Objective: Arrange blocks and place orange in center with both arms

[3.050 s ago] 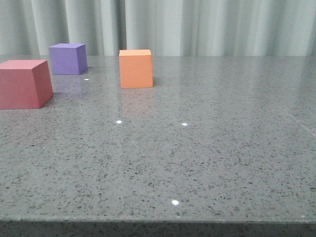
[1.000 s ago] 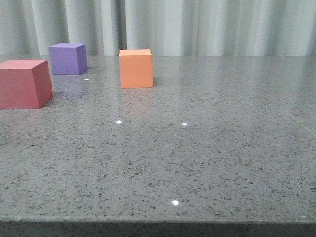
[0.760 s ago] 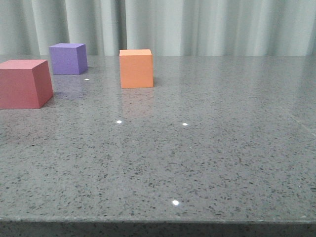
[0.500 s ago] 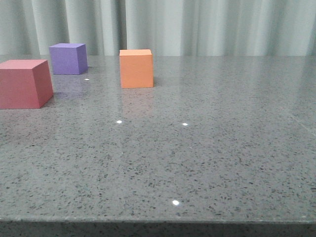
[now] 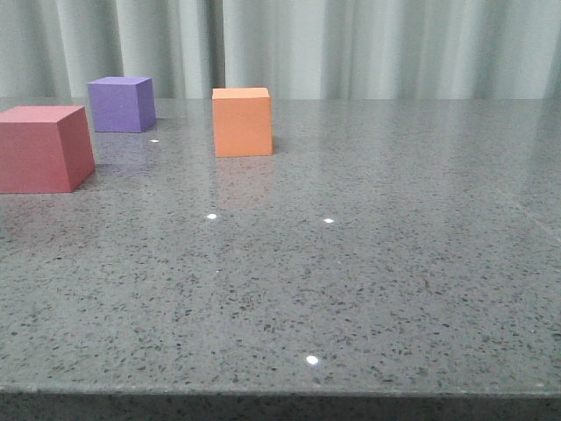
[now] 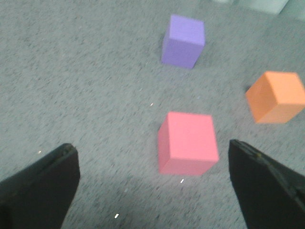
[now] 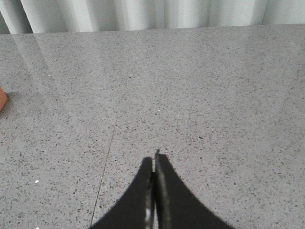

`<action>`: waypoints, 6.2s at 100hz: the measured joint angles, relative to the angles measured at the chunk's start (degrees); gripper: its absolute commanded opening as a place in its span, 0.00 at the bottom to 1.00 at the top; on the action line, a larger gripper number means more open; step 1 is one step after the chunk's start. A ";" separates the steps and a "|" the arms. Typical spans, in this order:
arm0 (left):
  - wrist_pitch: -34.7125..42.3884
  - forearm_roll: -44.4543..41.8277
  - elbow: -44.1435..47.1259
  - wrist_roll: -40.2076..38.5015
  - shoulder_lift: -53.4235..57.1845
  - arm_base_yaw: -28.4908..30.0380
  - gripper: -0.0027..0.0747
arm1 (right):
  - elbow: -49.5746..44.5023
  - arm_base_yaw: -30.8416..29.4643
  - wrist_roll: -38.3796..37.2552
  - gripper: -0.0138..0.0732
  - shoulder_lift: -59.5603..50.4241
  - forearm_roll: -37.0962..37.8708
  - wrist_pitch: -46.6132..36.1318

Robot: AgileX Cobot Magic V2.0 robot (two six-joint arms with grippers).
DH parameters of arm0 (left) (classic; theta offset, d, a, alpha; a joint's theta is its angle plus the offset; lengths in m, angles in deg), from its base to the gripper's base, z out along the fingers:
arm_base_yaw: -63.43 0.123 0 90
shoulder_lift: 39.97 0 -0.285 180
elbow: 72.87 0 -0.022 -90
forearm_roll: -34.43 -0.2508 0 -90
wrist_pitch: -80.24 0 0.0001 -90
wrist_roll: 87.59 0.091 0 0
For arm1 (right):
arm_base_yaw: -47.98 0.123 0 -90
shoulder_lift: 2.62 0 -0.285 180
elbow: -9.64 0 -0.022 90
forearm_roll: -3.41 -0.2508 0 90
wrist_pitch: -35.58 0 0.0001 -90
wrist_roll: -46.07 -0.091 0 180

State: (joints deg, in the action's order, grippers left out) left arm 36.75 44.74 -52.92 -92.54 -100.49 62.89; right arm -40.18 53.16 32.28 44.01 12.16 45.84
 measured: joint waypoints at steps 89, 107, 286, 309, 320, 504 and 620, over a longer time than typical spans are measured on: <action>-2.28 -26.48 -49.94 -27.43 -55.34 -34.68 0.82 | 0.00 0.00 0.00 0.08 0.00 0.00 0.00; -3.24 -26.81 -52.26 -28.27 -58.88 -34.96 0.82 | 0.00 0.00 0.00 0.08 0.00 0.00 0.00; -6.88 -28.54 -52.63 -32.79 -66.99 -35.30 0.32 | 0.00 -0.08 0.00 0.08 0.00 0.00 0.00; -7.49 -27.10 -52.63 -25.42 -60.35 -34.82 0.32 | 0.00 -0.08 0.00 0.08 0.00 0.00 0.00; -8.03 -24.95 -52.63 -20.80 -57.20 -33.46 0.32 | 0.00 -0.08 0.00 0.08 0.00 0.00 0.00; 4.13 -12.86 -32.52 -5.98 -56.79 -13.56 0.52 | 0.00 -0.08 0.00 0.08 0.00 0.00 0.00; 13.82 -14.47 -8.12 -5.98 -15.91 -13.18 0.83 | 0.00 -0.08 0.00 0.08 0.00 0.00 0.00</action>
State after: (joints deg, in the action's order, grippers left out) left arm 50.58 30.27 -61.04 -98.52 -116.40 49.71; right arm -40.18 53.08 32.28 44.01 12.16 45.84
